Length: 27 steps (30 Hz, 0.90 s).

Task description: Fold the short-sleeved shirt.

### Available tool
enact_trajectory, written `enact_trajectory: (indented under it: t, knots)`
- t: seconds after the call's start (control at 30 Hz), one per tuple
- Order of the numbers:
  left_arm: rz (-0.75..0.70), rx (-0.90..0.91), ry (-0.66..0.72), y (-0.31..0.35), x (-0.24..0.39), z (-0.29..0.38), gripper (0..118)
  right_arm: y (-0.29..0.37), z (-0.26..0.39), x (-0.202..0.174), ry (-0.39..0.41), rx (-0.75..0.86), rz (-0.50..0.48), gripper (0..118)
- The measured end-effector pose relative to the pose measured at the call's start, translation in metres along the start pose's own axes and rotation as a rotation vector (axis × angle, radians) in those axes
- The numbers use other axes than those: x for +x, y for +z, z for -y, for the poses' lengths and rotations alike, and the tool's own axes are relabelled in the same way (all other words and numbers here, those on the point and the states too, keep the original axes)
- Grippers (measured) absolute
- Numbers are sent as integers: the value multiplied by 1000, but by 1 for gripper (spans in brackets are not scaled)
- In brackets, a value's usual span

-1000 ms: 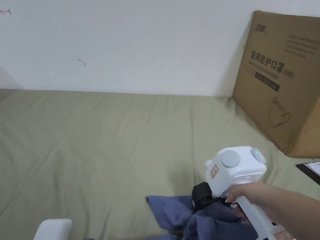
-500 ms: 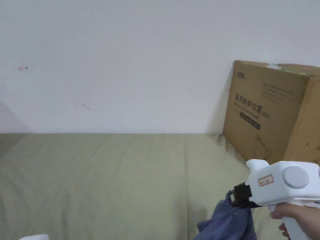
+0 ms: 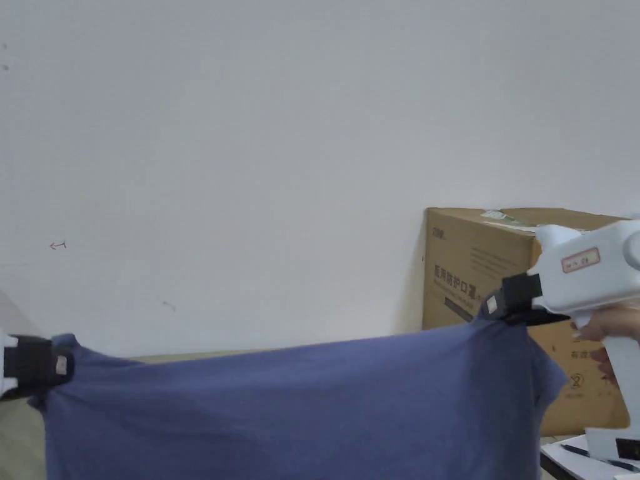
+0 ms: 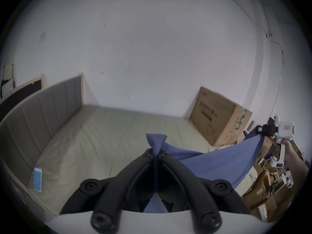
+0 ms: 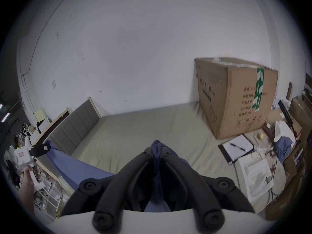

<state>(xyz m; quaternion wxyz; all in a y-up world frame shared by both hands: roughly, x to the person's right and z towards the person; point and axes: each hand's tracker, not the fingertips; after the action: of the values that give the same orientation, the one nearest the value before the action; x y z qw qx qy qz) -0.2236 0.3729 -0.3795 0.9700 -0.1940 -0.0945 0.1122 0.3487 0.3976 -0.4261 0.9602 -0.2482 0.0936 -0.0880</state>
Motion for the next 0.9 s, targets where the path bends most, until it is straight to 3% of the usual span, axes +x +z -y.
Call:
enact_trajectory:
  t: [0.2, 0.47, 0.73, 0.9]
  knots:
    - [-57, 96, -30, -7, 16, -78, 1, -1, -66, -24, 20, 109, 23, 6]
    - [-160, 184, -84, -69, 20, -142, 1, -52, -135, -48, 90, 240, 93, 6]
    - [-197, 256, -57, -133, 15, -166, 1, -107, -175, -57, 126, 313, 171, 6]
    - [-219, 279, -76, -162, 14, -144, 1, -136, -169, -52, 150, 350, 203, 6]
